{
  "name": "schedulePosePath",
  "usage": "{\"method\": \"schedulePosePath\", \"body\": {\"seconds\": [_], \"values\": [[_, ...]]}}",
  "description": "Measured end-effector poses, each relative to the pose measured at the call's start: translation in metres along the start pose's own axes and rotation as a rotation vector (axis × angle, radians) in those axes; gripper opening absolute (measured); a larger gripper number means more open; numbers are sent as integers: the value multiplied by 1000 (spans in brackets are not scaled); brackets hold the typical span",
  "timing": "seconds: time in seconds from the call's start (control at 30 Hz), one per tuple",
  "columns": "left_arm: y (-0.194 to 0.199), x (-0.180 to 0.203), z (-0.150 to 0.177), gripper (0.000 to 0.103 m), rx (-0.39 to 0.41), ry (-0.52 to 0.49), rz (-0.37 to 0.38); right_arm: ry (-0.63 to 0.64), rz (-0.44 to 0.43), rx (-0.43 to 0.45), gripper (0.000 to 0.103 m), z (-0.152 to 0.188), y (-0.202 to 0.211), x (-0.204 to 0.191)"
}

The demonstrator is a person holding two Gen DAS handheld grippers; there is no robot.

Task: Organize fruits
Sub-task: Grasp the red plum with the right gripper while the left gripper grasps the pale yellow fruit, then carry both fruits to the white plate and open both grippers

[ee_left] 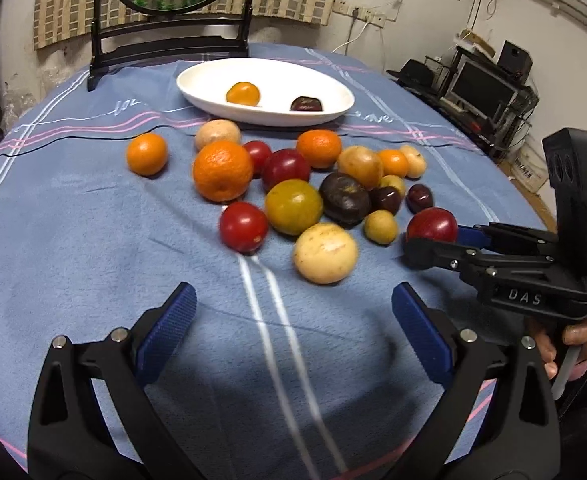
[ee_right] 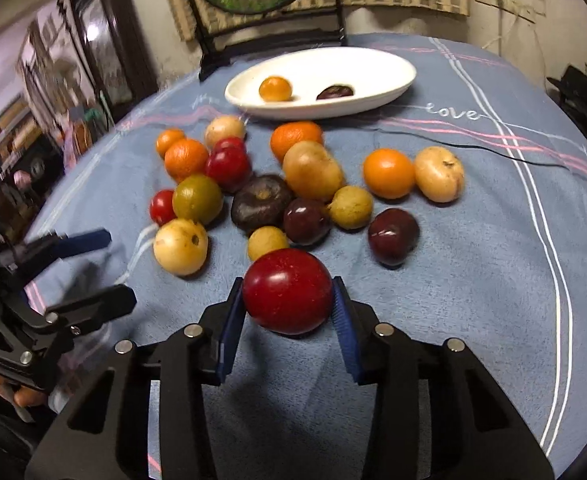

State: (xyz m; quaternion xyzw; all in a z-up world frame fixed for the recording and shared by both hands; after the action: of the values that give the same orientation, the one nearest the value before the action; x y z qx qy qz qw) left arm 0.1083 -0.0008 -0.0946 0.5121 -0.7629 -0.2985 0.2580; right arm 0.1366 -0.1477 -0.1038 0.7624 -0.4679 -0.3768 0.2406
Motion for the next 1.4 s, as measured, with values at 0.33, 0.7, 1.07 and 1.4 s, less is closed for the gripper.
{"method": "schedulePosePath", "body": {"seconds": [0.33,0.7,1.07,1.4], "values": [[-22,18,-12,66,-50,-23,3,-21,-47,59,43,-2,14,-1],[-35,26,-21,54,-84,-73,-47,-34,-85,68,43,-4,15,0],[-36,23,-18,42,-92,-77,-72,-36,-93,62,43,-2,15,0],[-25,20,-20,39,-73,-75,-22,-3,-87,10,43,-1,8,-6]]}}
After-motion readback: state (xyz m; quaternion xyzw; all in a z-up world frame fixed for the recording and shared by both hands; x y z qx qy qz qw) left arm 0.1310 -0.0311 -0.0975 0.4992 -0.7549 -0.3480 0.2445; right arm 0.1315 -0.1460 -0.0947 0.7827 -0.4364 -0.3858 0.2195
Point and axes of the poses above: each gripper's, at about its wrist camera, not at the fingertips, and y roughly against the way its jaws point, x to its right, z to its underside, the point moved 7 cm from there along -y, roughly the way its jaws point, and after that the axes turned 10 degrees about -y, right-handed, at the moved point
